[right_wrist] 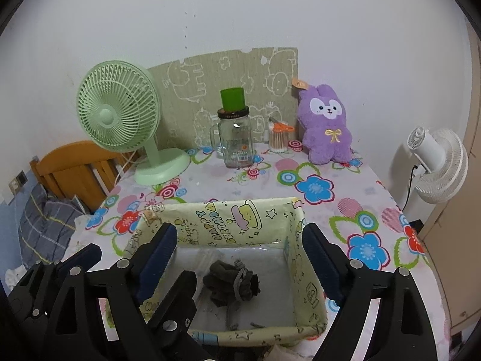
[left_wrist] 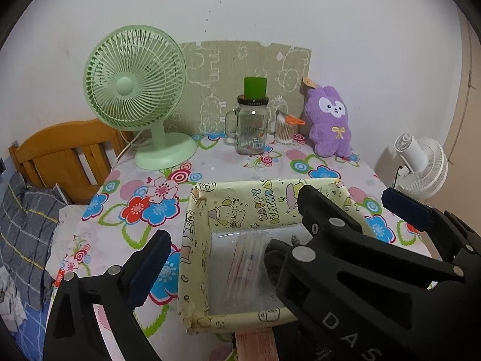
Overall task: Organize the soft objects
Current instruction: 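Withdraw both open tools up out of the fabric box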
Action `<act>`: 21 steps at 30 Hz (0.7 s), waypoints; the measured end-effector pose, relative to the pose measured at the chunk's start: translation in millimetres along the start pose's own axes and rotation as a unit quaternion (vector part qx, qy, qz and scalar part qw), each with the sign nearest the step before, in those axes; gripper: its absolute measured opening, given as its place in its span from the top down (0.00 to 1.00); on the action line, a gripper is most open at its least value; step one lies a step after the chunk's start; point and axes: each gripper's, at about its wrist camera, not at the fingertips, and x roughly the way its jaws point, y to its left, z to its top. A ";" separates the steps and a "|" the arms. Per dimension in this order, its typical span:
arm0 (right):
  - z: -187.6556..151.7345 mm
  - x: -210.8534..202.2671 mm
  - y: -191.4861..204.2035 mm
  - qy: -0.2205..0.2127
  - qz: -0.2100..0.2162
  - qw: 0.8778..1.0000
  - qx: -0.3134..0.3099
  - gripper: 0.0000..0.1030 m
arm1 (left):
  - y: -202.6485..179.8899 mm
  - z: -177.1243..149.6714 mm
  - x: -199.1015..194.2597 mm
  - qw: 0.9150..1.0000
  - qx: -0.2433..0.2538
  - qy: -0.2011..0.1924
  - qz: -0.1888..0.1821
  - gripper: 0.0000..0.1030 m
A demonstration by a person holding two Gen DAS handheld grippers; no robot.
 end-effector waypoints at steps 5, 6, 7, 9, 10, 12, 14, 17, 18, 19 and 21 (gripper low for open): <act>0.9 -18.3 2.3 -0.011 0.005 1.000 -0.004 0.14 | 0.1 -1.3 -17.5 1.000 0.000 -0.013 -0.003 0.05; 0.8 -22.0 2.8 -0.015 0.005 1.000 -0.005 0.14 | -0.2 -1.5 -20.5 1.000 0.000 -0.015 -0.003 0.04; 0.8 -26.7 3.3 -0.018 0.005 1.000 -0.006 0.13 | -0.5 -2.2 -24.8 1.000 0.000 -0.019 -0.003 0.04; 0.7 -33.7 3.9 -0.024 0.005 1.000 -0.007 0.11 | -0.7 -2.8 -30.5 1.000 0.000 -0.023 -0.004 0.03; 0.6 -37.8 4.1 -0.028 0.005 1.000 -0.007 0.10 | -0.9 -3.3 -34.4 1.000 0.000 -0.026 -0.005 0.03; 0.2 -46.3 5.5 -0.035 0.004 0.999 -0.009 0.10 | -0.7 -3.8 -39.8 1.000 0.000 -0.030 -0.005 0.03; -0.5 -52.3 6.2 -0.039 0.004 0.999 -0.010 0.09 | -1.1 -4.5 -46.2 0.999 0.001 -0.035 -0.005 0.03; -1.1 -62.2 7.3 -0.046 0.004 0.999 -0.012 0.09 | -1.6 -5.6 -54.9 0.999 0.001 -0.042 -0.005 0.02; -1.5 -65.4 7.5 -0.049 0.004 0.999 -0.012 0.08 | -1.9 -6.0 -58.3 0.999 0.002 -0.045 -0.005 0.02; -1.9 -69.8 7.9 -0.052 0.004 0.999 -0.013 0.07 | -2.1 -6.5 -61.1 0.999 0.002 -0.047 -0.005 0.02; -2.6 -76.2 8.0 -0.057 0.004 0.998 -0.013 0.06 | -2.2 -7.7 -66.7 0.999 0.001 -0.048 -0.008 0.02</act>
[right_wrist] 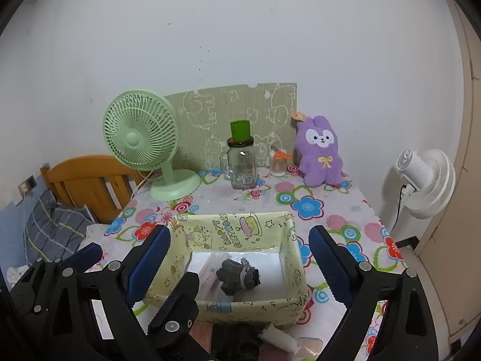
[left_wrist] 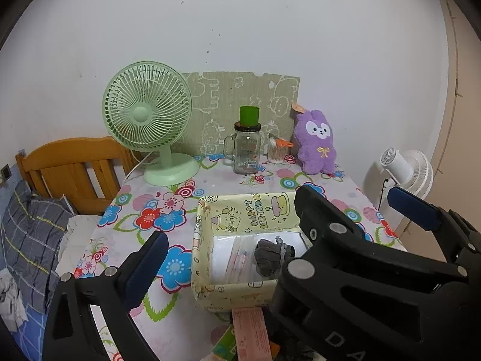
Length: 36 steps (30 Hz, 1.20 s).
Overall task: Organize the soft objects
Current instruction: 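Withdraw both open tools up out of the fabric box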
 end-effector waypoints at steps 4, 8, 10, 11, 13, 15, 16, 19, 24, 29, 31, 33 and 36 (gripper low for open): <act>-0.7 -12.7 0.9 -0.009 -0.002 1.000 -0.002 0.06 | -1.8 -2.0 -10.5 1.000 0.001 -0.006 -0.001 0.01; -2.5 -24.3 1.4 -0.016 -0.002 1.000 -0.001 0.05 | -3.5 -4.7 -20.5 1.000 0.004 -0.014 0.000 0.01; -3.7 -30.3 1.8 -0.019 -0.002 1.000 -0.001 0.04 | -3.9 -6.0 -25.6 1.000 0.004 -0.018 0.000 0.01; -4.3 -34.0 2.0 -0.022 -0.002 1.000 -0.001 0.04 | -4.0 -6.7 -28.2 1.000 0.004 -0.020 0.000 0.00; -5.5 -38.7 2.4 -0.025 -0.002 1.000 -0.001 0.03 | -4.3 -8.9 -33.2 1.000 0.002 -0.023 -0.001 0.00; -6.9 -44.4 2.9 -0.029 -0.002 1.000 -0.001 0.02 | -4.5 -10.5 -36.9 1.000 0.002 -0.025 -0.001 0.00; -8.0 -47.4 3.3 -0.031 -0.002 1.000 -0.002 0.02 | -4.9 -11.7 -39.4 1.000 0.003 -0.026 -0.001 0.00; -11.0 -55.1 4.2 -0.035 -0.003 0.999 -0.002 0.02 | -6.0 -15.2 -46.1 1.000 0.004 -0.030 -0.002 0.00; -17.4 -67.8 4.2 -0.040 -0.005 0.999 -0.003 0.02 | -7.3 -21.3 -54.3 0.999 0.005 -0.033 -0.005 0.00; -24.8 -77.4 4.8 -0.042 -0.007 0.999 -0.005 0.02 | -8.5 -29.5 -62.5 0.999 0.005 -0.035 -0.008 0.00; -26.8 -79.8 5.1 -0.041 -0.007 0.999 -0.006 0.02 | -8.7 -32.7 -64.3 0.999 0.006 -0.035 -0.008 0.00; -30.3 -82.8 5.7 -0.041 -0.007 0.999 -0.007 0.02 | -8.8 -37.2 -66.9 0.999 0.007 -0.034 -0.009 0.00; -36.8 -86.0 6.5 -0.038 -0.008 0.999 -0.008 0.02 | -9.7 -42.7 -68.9 0.999 0.009 -0.033 -0.009 0.00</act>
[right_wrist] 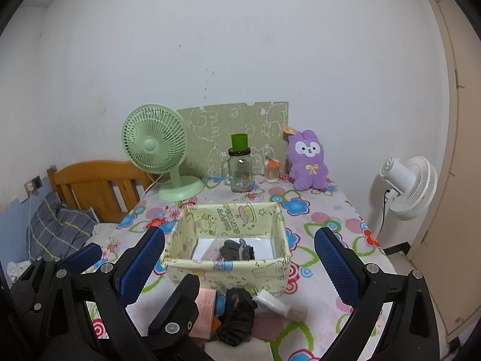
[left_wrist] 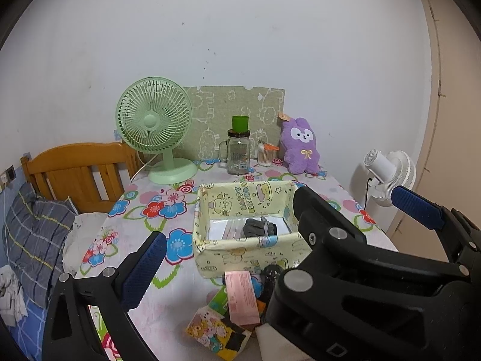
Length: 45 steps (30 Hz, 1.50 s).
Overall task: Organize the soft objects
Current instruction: 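Withdraw both open tools up out of the fabric box, then move the left tool to the yellow cartoon pack while the right tool approaches the white tissue pack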
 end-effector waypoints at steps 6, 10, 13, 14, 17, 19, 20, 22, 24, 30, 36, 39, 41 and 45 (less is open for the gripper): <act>-13.8 -2.2 0.9 0.008 -0.002 1.000 -0.002 0.02 | -0.3 -13.9 -1.0 1.000 0.001 0.005 -0.001 0.00; -23.2 -2.6 0.8 0.012 -0.007 1.000 -0.002 0.02 | -0.5 -23.4 -0.5 1.000 0.005 0.011 -0.003 0.00; -31.1 -2.5 -0.1 0.014 -0.008 1.000 0.002 0.02 | -0.8 -29.6 -0.1 1.000 0.010 0.012 -0.002 0.00; -33.9 -2.0 -0.5 0.015 -0.008 1.000 0.004 0.02 | -0.8 -32.3 0.4 1.000 0.010 0.014 -0.002 0.00; -41.0 -0.5 -0.5 0.019 -0.009 1.000 0.004 0.02 | -0.1 -39.1 3.0 1.000 0.012 0.018 -0.004 0.00; -46.6 0.1 0.9 0.018 -0.013 1.000 -0.001 0.02 | 0.5 -43.8 5.3 1.000 0.013 0.022 -0.002 0.00; -48.5 0.6 1.4 0.018 -0.015 1.000 -0.003 0.02 | 0.8 -46.1 6.6 1.000 0.013 0.025 -0.001 0.00; -54.5 2.4 2.1 0.021 -0.019 1.000 -0.005 0.02 | 1.8 -50.8 9.5 0.999 0.014 0.029 -0.002 0.00; -59.8 5.1 1.7 0.027 -0.017 0.999 -0.004 0.02 | 2.3 -55.0 11.2 0.999 0.014 0.033 -0.003 0.00; -75.0 12.2 1.4 0.045 -0.016 0.999 0.000 0.02 | 4.1 -67.8 17.8 0.999 0.017 0.047 -0.001 0.00; -91.9 19.8 2.3 0.054 -0.021 0.998 0.012 0.02 | 8.4 -82.0 28.0 0.998 0.018 0.066 0.001 0.00; -100.0 25.0 2.5 0.063 -0.020 0.998 0.017 0.02 | 10.1 -89.4 33.5 0.997 0.019 0.075 0.003 0.00; -105.1 28.7 2.0 0.069 -0.021 0.997 0.018 0.02 | 10.4 -93.9 36.4 0.997 0.019 0.079 0.005 0.00; -115.6 36.2 3.9 0.080 -0.028 0.996 0.010 0.02 | 13.5 -104.0 45.9 0.995 0.016 0.095 0.007 0.00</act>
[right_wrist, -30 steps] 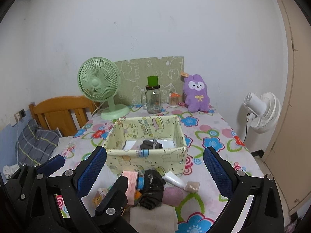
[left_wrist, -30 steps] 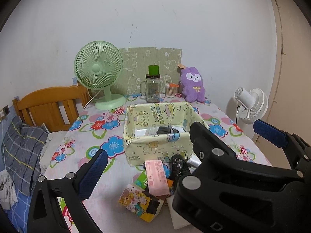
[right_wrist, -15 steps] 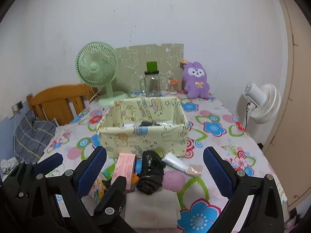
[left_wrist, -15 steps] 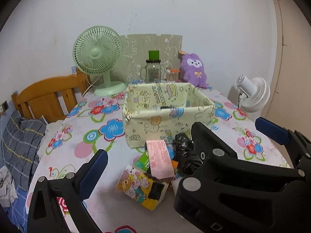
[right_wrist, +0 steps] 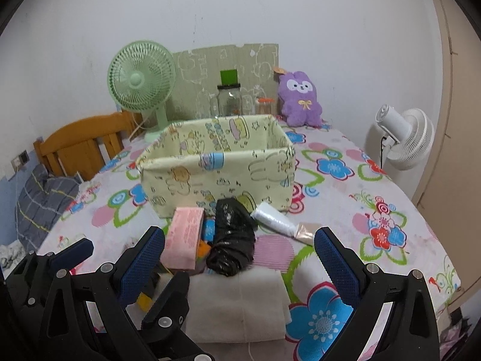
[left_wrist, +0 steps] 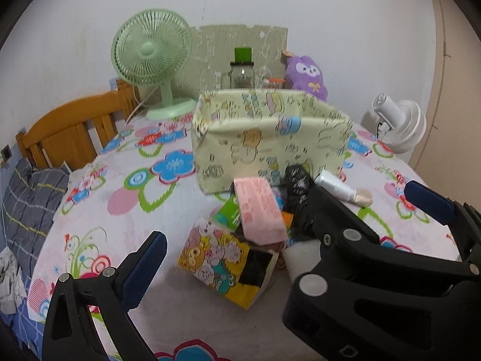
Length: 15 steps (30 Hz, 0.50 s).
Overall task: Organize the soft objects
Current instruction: 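Move the left tool to the yellow cartoon pack while the right tool approaches the white tissue pack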
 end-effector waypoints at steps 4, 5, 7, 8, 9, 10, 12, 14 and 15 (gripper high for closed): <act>-7.6 8.8 0.9 0.015 0.000 1.000 -0.005 0.02 | 3.5 -6.5 10.7 1.000 -0.002 0.014 0.004 0.00; -9.5 11.1 1.4 0.018 0.000 1.000 -0.005 0.02 | 4.1 -8.0 12.6 1.000 -0.002 0.017 0.004 0.01; -12.3 15.3 2.1 0.025 0.000 1.000 -0.005 0.02 | 5.9 -10.5 16.8 1.000 -0.002 0.022 0.004 0.01; -13.5 17.2 2.3 0.028 0.001 1.000 -0.004 0.02 | 6.3 -11.5 18.5 1.000 -0.002 0.024 0.003 0.02; -14.9 19.4 2.6 0.032 0.000 0.999 -0.004 0.02 | 6.8 -12.3 20.3 1.000 -0.002 0.025 0.004 0.02; -16.0 21.5 2.8 0.035 -0.001 0.999 -0.005 0.02 | 7.0 -13.9 22.7 1.000 0.000 0.027 0.006 0.02; -18.8 25.4 4.1 0.041 -0.002 0.999 -0.007 0.02 | 7.2 -16.0 24.8 1.000 0.002 0.027 0.008 0.03; -22.2 30.2 4.4 0.050 -0.003 0.999 -0.008 0.02 | 7.5 -18.7 28.2 0.999 0.002 0.031 0.008 0.06; -23.4 31.3 4.0 0.052 -0.004 0.999 -0.008 0.02 | 7.5 -19.2 29.7 0.999 0.002 0.032 0.008 0.08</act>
